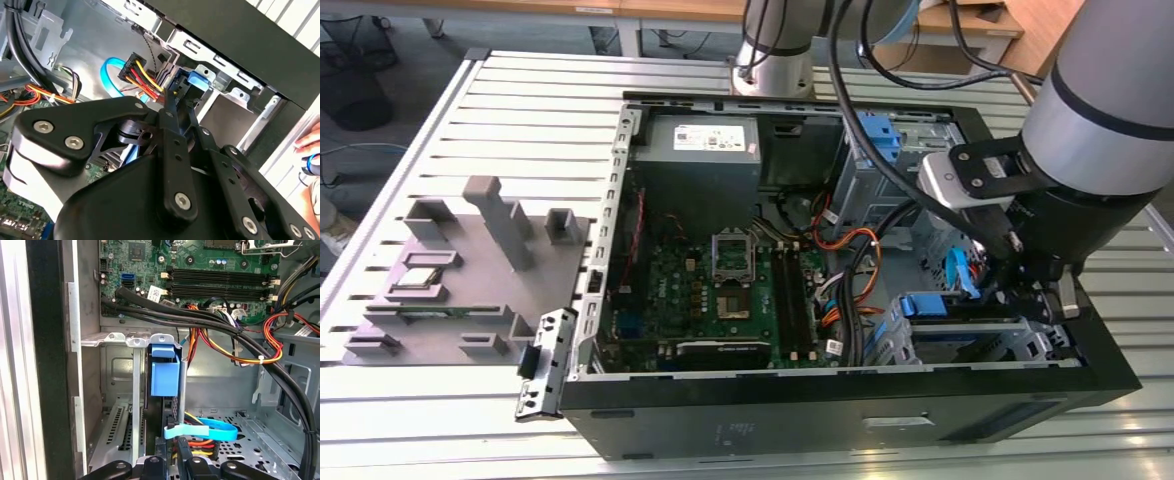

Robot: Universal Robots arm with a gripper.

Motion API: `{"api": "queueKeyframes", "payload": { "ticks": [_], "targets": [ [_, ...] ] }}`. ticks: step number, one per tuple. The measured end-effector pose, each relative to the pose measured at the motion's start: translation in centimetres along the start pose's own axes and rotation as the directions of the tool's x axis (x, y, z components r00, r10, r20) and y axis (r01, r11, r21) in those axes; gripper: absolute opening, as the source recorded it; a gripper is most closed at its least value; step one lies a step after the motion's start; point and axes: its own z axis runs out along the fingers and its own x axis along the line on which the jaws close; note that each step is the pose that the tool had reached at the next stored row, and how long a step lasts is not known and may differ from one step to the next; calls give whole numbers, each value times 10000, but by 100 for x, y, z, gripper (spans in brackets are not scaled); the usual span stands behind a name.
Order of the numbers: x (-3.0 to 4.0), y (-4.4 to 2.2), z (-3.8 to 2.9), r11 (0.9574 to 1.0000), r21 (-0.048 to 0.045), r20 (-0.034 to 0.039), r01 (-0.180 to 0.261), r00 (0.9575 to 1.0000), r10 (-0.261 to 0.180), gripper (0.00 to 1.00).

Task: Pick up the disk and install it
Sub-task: 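Insert the second disk wire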

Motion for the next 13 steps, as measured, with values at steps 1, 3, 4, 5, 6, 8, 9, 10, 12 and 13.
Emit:
{"api": "queueKeyframes", "payload": {
  "ticks": [1, 3, 4, 5, 6, 8, 9, 10, 12, 13],
  "targets": [
    [-2, -7, -31, 10000, 0, 0, 1, 10000, -1, 24],
    [-6, -23, -100, 10000, 0, 1, 0, 10000, 0, 24],
    [-9, -31, -136, 10000, 0, 1, 0, 10000, 0, 24],
    [-11, -38, -172, 10000, -1, 1, 0, 10000, 0, 24],
    [-13, -47, -208, 10000, 0, 0, 1, 10000, -1, 24],
    [-18, -62, -276, 10000, 0, 3, 0, 10000, 0, 24],
    [-19, -69, -308, 10000, 0, 1, 0, 10000, 0, 24],
    [-21, -74, -329, 10000, 0, 2, 0, 10000, 0, 24],
    [-21, -75, -334, 10000, 0, 3, 0, 10000, 0, 24],
    [-21, -75, -334, 10000, 0, 4, 0, 10000, 0, 24]
  ]
}}
